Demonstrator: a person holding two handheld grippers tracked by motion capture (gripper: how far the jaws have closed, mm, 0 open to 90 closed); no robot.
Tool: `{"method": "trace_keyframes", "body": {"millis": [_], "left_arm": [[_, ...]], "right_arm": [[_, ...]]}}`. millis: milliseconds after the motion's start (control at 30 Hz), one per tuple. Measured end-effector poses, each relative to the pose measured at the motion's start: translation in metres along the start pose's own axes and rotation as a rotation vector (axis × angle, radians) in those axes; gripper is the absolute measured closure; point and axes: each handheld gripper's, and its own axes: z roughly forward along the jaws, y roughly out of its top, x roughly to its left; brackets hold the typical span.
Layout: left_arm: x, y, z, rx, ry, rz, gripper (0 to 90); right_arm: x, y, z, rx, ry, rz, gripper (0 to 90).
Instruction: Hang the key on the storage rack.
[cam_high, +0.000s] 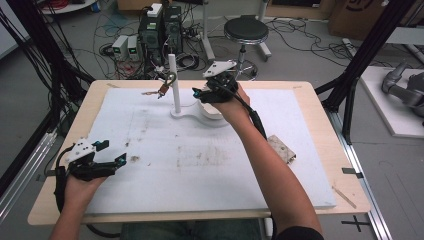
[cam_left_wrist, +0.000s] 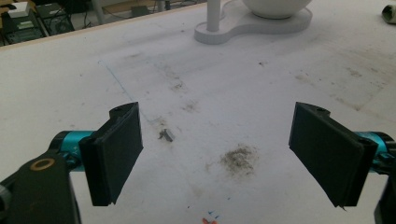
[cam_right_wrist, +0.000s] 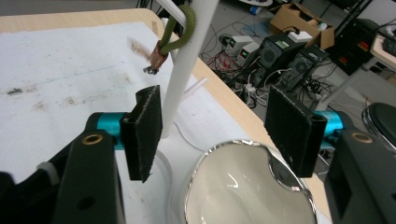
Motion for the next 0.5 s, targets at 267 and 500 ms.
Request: {"method": "trace_keyframes", "body": {"millis": [267,500], "left_arm": [[-0.004,0.008,0.015,-0.015,-0.043,0.001,17.3],[-0.006,0.015,0.031,-0.035,-0.078,-0.009,17.3]], "right_arm": [[-0.005,-0.024,-0.024,0.003,-0.018,0.032,33.2],[-0.015,-0.053,-0.050,0.001,-0.046,0.079,30.6]]}}
